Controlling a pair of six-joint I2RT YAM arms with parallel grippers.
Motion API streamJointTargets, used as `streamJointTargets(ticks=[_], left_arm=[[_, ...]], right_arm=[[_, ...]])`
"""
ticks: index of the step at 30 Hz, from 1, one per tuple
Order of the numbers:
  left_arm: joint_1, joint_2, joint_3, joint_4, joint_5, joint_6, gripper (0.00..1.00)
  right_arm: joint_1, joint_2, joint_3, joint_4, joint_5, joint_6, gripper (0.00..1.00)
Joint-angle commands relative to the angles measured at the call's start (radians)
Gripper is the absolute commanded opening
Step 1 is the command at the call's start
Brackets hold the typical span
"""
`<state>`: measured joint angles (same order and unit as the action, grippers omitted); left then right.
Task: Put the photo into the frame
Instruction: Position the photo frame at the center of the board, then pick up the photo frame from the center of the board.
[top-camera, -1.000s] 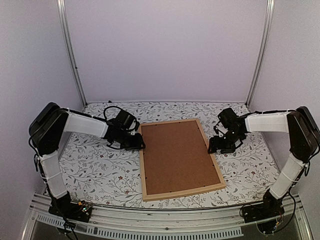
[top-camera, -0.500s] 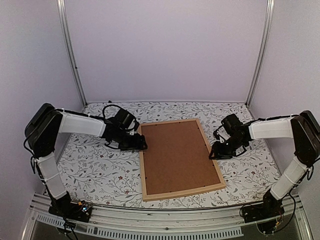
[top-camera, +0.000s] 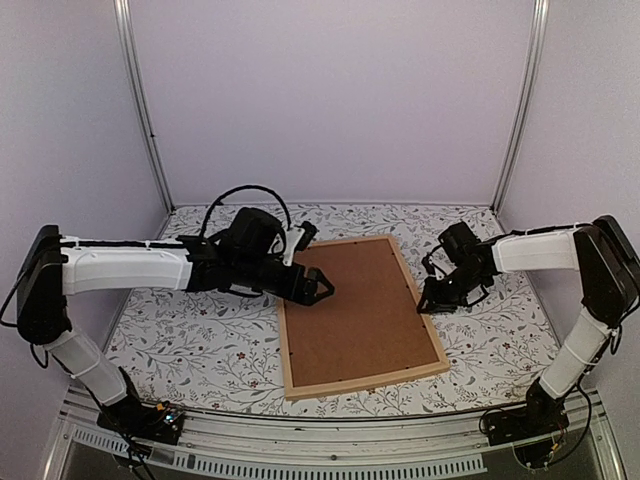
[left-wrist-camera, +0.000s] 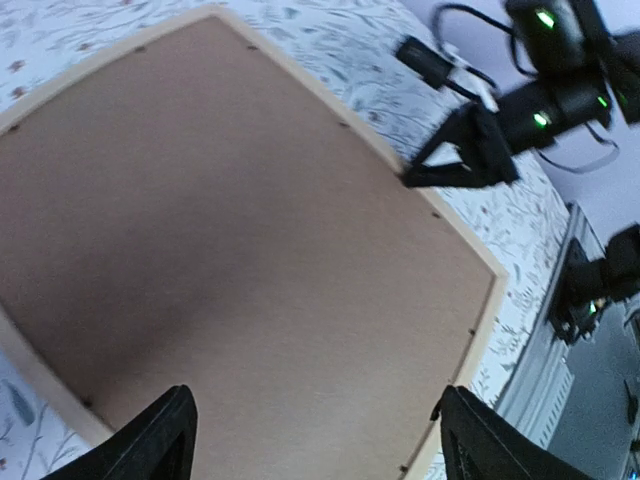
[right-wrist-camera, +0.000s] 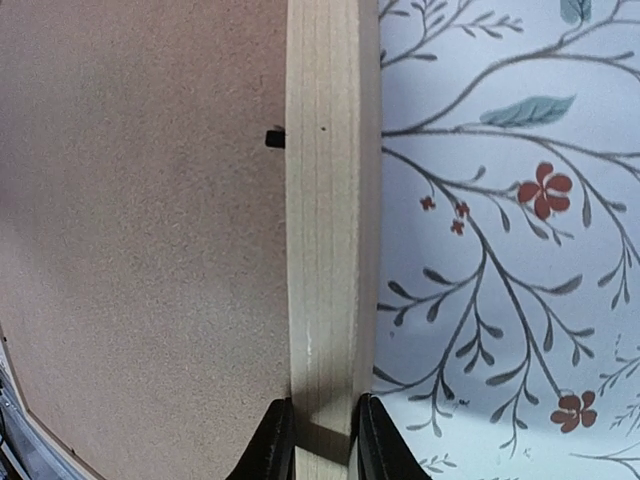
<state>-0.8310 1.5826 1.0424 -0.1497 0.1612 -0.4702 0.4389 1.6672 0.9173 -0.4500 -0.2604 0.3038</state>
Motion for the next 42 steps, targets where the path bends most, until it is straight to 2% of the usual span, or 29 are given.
streamJointTargets(ticks=[1,8,14,18,27,37,42], left_arm=[[-0.131,0.061,0.071,0.042,0.062,0.130,0.85],[-0.282,0.247,0.212,-0.030,0.068,0.260,0.83],[-0.376,0.424,0.385,-0.146,0.005,0.377,0.80],[-0.410,0.498,0.444,-0.184,-0.029,0.429,0.75],[-0.460,0.615,0.522,-0.253,-0.154,0.469,0.55],[-0.479,0.618,0.491,-0.240,-0.304,0.519,0.30],[-0.484,0.604,0.458,-0.205,-0.323,0.532,0.22]], right_arm=[[-0.005,0.079,0.089,0.057,-0.014,-0.015,0.18],[-0.005,0.140,0.152,0.062,-0.033,-0.019,0.14],[-0.008,0.140,0.165,0.056,-0.044,-0.025,0.18],[-0.011,0.138,0.162,0.053,-0.049,-0.028,0.21],[-0.012,0.118,0.122,0.060,-0.066,-0.022,0.34],[-0.027,0.031,0.018,0.062,-0.101,-0.005,0.47],[-0.046,-0.033,-0.058,0.063,-0.129,0.004,0.53]])
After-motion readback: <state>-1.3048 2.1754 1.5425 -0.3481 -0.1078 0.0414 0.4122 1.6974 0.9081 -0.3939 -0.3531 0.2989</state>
